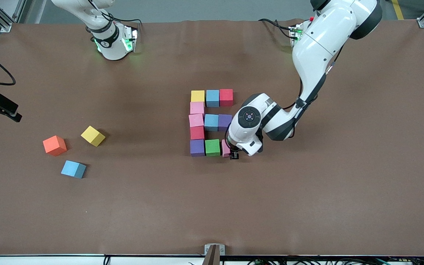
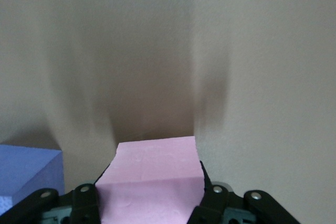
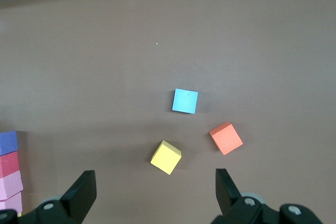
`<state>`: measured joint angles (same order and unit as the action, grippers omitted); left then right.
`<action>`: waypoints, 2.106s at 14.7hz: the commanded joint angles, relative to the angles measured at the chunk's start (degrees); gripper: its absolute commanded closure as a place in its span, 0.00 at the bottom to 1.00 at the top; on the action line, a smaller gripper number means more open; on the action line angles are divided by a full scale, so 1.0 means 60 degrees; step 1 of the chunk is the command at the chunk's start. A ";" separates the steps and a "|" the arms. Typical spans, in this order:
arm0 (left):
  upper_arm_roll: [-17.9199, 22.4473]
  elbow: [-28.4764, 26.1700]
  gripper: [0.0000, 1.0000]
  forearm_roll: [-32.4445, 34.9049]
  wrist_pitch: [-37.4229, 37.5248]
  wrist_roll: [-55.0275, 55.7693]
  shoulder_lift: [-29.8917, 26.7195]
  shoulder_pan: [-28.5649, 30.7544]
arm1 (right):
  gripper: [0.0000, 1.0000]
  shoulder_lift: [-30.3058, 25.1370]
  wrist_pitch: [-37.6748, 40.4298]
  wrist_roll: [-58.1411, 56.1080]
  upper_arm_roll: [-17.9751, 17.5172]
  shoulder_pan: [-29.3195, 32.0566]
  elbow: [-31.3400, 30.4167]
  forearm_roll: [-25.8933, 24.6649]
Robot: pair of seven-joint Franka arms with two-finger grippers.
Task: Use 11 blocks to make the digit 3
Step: 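Set the pink cube beside the green cube and open the left gripper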
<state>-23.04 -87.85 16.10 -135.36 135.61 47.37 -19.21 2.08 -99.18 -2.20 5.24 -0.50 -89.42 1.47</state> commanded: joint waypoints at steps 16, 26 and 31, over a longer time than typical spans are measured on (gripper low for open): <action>0.0587 0.0550 0.52 0.0143 -0.0043 0.0074 0.0410 -0.0797 | 0.00 0.0063 0.0138 0.0029 -0.0009 0.0040 0.0093 0.0049; 0.0441 0.0536 0.00 0.0217 0.0702 -0.0073 -0.0583 -0.0768 | 0.00 0.0063 0.0109 0.0029 -0.0009 0.0054 0.0108 0.0093; 0.0368 0.0536 0.00 0.0129 0.1786 -0.0729 -0.1916 -0.0592 | 0.00 0.0078 0.0108 0.0029 0.0006 0.0054 0.0093 0.0093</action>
<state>-20.74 -83.37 16.64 -127.67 133.81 40.20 -23.46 2.21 -98.86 -2.19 5.37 -0.49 -89.42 1.47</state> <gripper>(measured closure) 0.000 0.000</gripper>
